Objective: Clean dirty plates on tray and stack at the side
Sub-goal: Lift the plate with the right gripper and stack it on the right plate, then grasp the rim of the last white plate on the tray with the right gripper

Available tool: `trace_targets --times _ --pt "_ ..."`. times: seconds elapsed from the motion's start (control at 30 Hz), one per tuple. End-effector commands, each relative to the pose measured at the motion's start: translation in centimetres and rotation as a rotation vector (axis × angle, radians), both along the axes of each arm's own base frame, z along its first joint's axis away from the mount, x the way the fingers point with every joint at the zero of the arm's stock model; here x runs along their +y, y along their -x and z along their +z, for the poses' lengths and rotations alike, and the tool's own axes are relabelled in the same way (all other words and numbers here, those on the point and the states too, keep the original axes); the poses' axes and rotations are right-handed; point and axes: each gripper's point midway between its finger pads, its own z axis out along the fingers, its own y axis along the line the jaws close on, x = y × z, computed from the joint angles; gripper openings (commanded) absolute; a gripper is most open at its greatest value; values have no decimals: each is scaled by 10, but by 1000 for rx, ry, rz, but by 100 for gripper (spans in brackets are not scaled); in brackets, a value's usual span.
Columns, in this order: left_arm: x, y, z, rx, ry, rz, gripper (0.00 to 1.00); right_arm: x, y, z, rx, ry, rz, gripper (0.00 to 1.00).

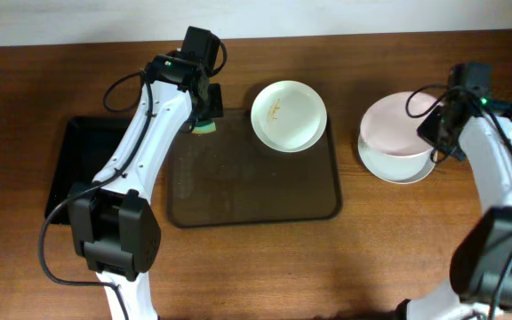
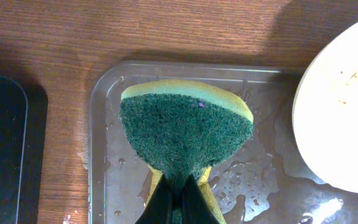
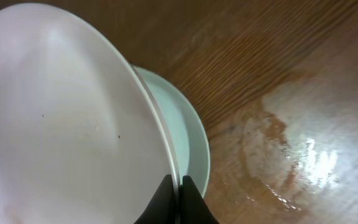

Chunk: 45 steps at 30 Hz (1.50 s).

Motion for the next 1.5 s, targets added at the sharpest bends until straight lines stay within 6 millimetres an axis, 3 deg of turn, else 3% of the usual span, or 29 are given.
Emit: trace_targets --times 0.0,0.1,0.3,0.43,0.5,0.57,0.67,0.73,0.9,1.0,1.13,1.27,1.37,1.47 --pt "-1 0 3 -5 15 8 1 2 0 -34 76 -32 6 4" --pt "-1 -1 3 -6 15 8 1 3 2 -45 104 -45 -3 4" --pt "-1 -1 3 -6 14 8 1 9 21 -38 164 -66 -1 10" --pt "-1 -1 3 -6 14 8 0 14 20 -9 126 -68 27 39" --pt "-1 -1 3 -7 15 8 1 42 1 9 59 -147 180 47" --pt "-1 -2 3 -11 16 8 0 95 -29 27 -46 -221 330 53" --pt "-1 -2 3 -13 16 8 1 163 -62 31 -161 -247 462 66" --pt "-1 -2 3 -13 15 9 1 196 -76 23 -192 -254 475 66" --pt "-1 -2 3 -14 14 9 0 236 -94 -27 -169 -237 497 61" --pt "-1 -2 3 -13 14 9 1 246 -94 -58 -123 -242 497 58" --pt "-1 -3 3 -15 15 9 1 251 -92 -78 -91 -244 501 45" --pt "-1 -3 3 -15 15 9 1 259 -84 -91 -49 -252 516 25" --pt "0 -2 3 -10 13 9 1 265 -66 -98 26 -253 531 8" --pt "0 1 2 2 7 0 0 276 -40 -103 123 -285 575 4"
